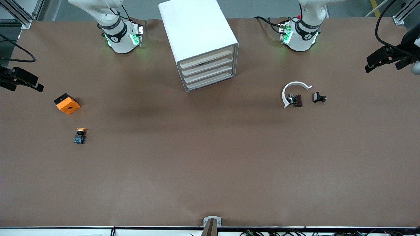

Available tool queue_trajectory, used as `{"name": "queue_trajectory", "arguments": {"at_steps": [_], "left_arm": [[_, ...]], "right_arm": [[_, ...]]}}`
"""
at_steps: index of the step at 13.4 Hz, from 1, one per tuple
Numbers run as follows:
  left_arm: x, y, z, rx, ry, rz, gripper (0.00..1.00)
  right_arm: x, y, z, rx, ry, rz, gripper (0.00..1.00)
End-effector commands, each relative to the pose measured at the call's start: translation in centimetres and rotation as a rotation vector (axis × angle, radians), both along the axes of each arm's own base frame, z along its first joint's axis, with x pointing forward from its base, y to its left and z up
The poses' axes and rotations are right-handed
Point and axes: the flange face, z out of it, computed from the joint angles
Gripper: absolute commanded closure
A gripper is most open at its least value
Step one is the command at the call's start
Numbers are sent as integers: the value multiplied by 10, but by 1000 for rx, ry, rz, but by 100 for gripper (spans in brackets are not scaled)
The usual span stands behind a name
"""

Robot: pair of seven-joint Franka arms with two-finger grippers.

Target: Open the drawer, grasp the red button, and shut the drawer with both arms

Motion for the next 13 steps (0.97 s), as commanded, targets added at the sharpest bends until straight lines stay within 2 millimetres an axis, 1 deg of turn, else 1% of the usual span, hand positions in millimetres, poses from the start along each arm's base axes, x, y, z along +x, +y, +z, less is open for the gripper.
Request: {"name": "queue_trajectory", "arguments": {"at_steps": [1,3,4,6,7,8,9,11,13], "left_arm": [[-1,4,2,-2,17,10,0],[-2,5,2,-3,28,9,0],[-1,5,-2,-6,37,2,0],[18,9,-24,-32,76,13,0],[30,8,-31,-40,85,7,0],[49,14,-50,-50,111,6,0],[61,14,-67,-64,138,-1,0],[80,4,-108,-69,200,-4,0],[95,-3,-126,-80,168,11,0]], "right_arm": [[1,5,7,-12,-13,13,0],[2,16,8,-16,-21,32,0],[3,20,8,-22,-22,39,0],[3,24,8,-44,-21,51,0],[3,25,8,-46,-21,52,0],[3,25,8,-46,-22,52,0],[3,25,8,-46,-22,52,0],[3,25,8,-46,-21,52,0],[3,25,10,-46,-24,50,0]]}}
